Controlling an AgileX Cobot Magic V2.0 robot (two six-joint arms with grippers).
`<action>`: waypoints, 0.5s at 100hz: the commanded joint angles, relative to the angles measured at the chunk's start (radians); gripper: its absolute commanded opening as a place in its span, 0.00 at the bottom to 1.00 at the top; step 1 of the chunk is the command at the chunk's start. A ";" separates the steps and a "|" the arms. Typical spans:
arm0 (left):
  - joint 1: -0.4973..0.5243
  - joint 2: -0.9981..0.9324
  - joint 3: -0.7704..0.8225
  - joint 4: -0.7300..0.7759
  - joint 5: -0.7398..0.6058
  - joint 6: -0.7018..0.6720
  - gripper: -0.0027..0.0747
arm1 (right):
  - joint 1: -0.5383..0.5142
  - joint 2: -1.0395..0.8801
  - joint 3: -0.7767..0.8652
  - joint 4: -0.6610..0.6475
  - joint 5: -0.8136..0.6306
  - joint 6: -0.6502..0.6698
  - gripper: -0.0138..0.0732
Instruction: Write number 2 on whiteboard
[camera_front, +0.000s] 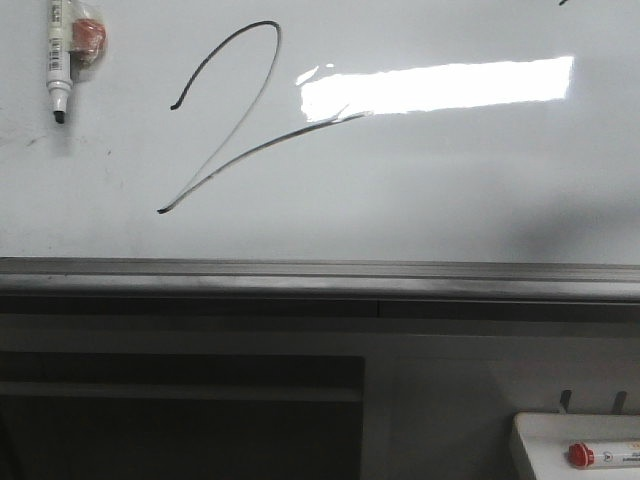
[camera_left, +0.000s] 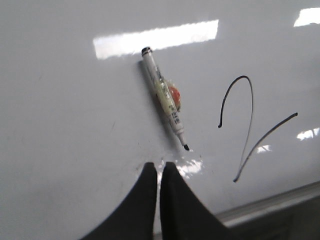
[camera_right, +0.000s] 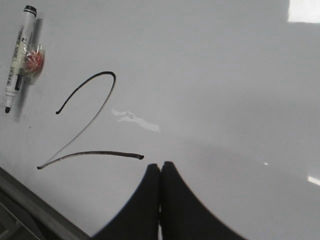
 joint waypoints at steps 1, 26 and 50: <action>0.004 0.002 0.055 -0.058 -0.290 0.192 0.01 | -0.004 0.008 -0.028 -0.009 -0.040 -0.016 0.08; 0.004 -0.127 0.277 -0.481 -0.578 -0.073 0.01 | -0.004 0.059 -0.028 -0.009 -0.040 -0.016 0.08; 0.018 -0.181 0.283 -0.378 -0.563 -0.090 0.01 | -0.004 0.114 -0.001 -0.009 -0.015 -0.018 0.08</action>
